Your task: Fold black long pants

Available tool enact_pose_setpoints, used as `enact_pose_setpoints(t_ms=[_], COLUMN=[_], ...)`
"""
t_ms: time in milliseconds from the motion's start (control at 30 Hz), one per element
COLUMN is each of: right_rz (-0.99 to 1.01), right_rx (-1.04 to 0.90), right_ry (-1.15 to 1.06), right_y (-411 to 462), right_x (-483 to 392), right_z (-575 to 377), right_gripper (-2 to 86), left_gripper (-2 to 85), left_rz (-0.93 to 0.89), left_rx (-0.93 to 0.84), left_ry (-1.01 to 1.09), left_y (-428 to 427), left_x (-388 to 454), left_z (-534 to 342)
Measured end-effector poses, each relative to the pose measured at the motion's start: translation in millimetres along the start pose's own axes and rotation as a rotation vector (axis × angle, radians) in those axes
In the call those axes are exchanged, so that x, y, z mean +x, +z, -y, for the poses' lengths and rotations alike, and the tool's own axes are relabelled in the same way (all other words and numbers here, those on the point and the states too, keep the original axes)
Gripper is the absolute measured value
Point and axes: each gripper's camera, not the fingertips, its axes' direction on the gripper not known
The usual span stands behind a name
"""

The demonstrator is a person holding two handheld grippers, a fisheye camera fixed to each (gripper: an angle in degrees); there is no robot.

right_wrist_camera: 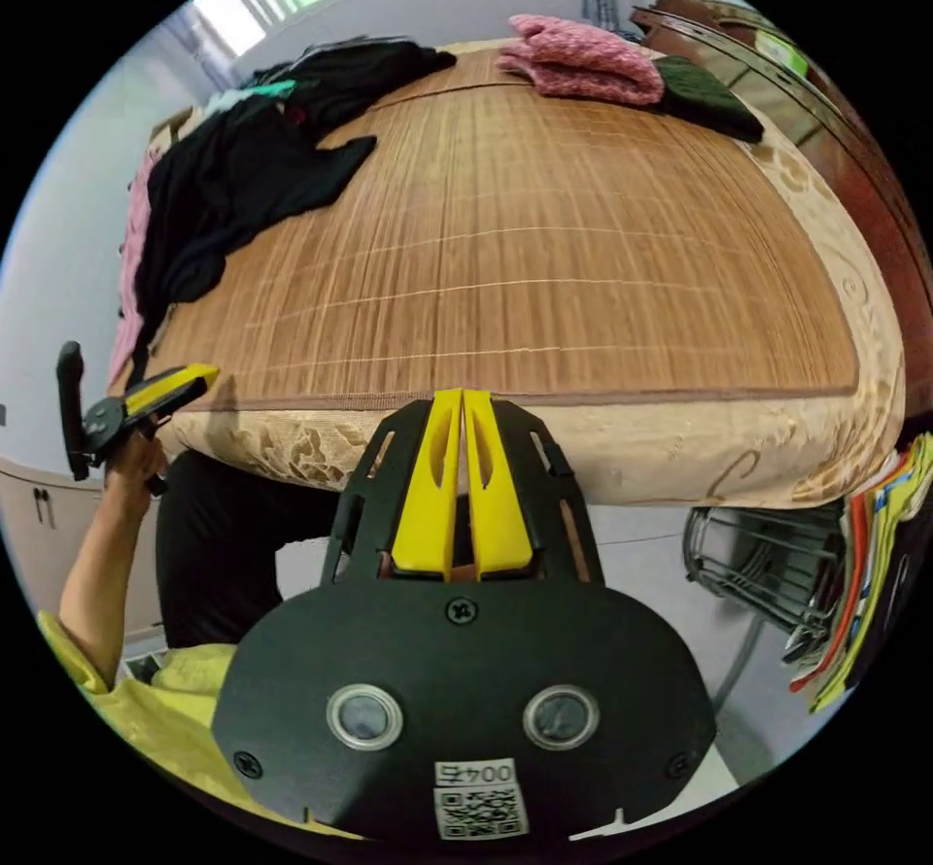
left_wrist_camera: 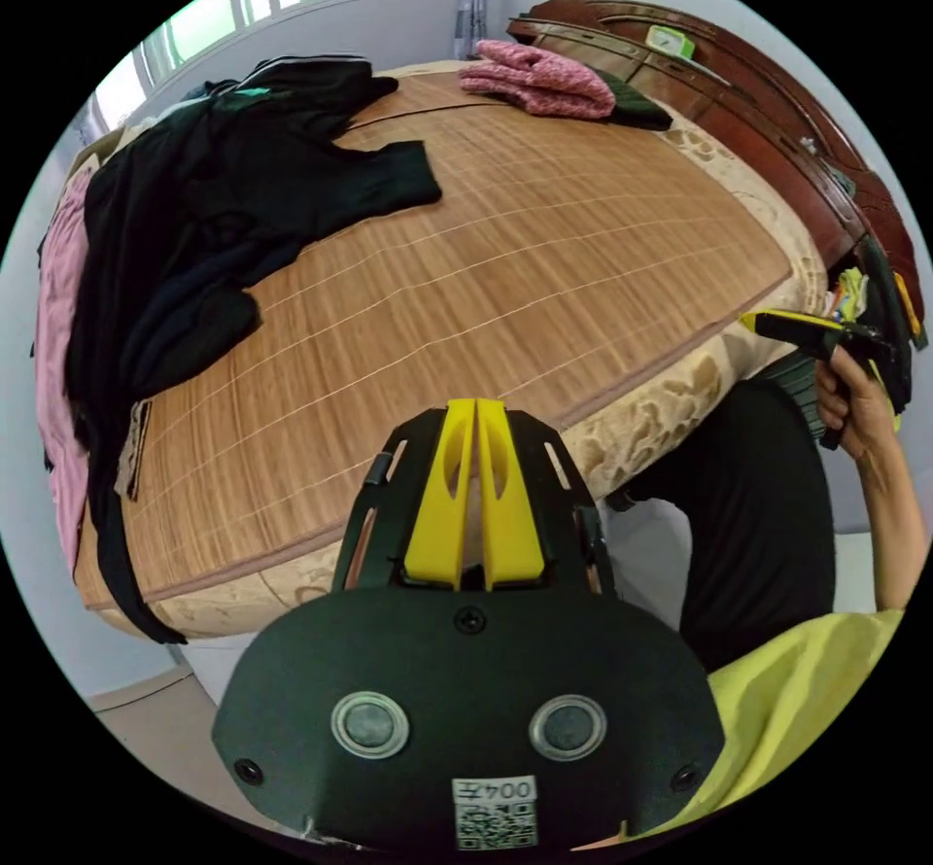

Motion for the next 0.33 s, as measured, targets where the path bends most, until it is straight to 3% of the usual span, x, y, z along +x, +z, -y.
enact_pose_setpoints(t_ms=[167,333], right_rz=[-0.129,-0.113], right_rx=[-0.061,-0.058], right_ry=[-0.045,-0.037], right_y=[72.2,117.8], right_x=[-51.5,-72.3], right_z=[60.0,101.6], right_gripper=[-0.8,-0.8], left_gripper=[0.4,0.6], left_rz=[-0.004,0.087], left_rx=[0.024,0.130], left_ry=[0.011,0.054], left_y=[19.7,33.0], left_x=[-16.5,-28.1], left_z=[-42.6,-96.1])
